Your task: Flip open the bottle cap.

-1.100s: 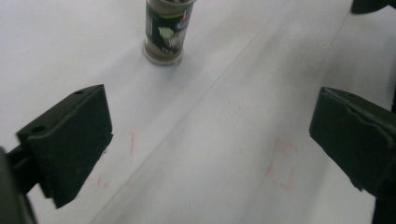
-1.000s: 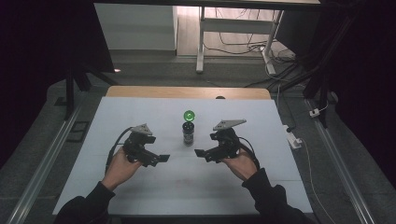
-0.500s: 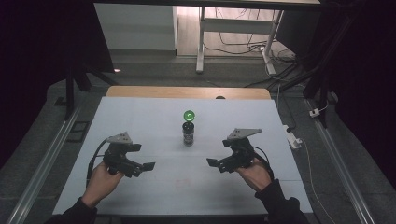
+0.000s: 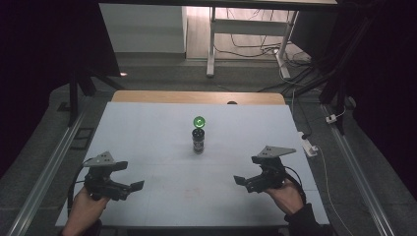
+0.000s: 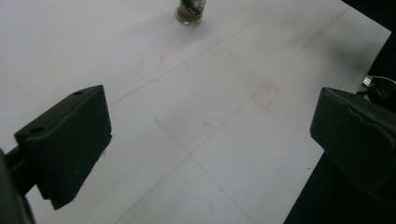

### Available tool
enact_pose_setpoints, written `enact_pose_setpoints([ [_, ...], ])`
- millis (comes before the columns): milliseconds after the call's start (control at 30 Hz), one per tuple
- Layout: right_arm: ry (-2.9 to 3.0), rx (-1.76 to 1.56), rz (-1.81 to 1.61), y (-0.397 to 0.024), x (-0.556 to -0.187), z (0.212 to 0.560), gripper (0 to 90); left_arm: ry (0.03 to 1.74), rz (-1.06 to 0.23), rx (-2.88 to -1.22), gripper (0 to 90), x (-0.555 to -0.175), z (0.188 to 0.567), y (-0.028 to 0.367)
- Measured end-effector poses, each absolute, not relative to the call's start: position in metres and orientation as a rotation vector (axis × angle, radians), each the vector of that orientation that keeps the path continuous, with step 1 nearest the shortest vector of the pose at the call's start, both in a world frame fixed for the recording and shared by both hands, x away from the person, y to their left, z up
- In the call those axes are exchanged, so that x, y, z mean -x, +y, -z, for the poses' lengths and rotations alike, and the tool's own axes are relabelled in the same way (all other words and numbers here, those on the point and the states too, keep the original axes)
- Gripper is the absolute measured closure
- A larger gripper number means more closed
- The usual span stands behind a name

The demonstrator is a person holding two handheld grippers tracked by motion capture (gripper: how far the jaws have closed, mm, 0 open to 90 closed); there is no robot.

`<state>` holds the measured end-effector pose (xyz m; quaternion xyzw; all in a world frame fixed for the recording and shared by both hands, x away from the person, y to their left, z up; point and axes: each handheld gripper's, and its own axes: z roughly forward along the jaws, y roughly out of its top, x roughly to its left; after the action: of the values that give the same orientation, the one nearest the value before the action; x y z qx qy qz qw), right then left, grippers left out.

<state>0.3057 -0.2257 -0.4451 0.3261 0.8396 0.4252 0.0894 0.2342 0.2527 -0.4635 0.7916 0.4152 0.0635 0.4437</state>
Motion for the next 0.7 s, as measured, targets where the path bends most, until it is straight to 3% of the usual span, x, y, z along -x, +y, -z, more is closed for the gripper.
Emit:
enact_pose_setpoints([
  [700,2.299,-1.206,-1.208,-0.291,-0.268,0.452,0.0,1.197,-0.223,-1.89,0.0,-0.199,0.479,0.299],
])
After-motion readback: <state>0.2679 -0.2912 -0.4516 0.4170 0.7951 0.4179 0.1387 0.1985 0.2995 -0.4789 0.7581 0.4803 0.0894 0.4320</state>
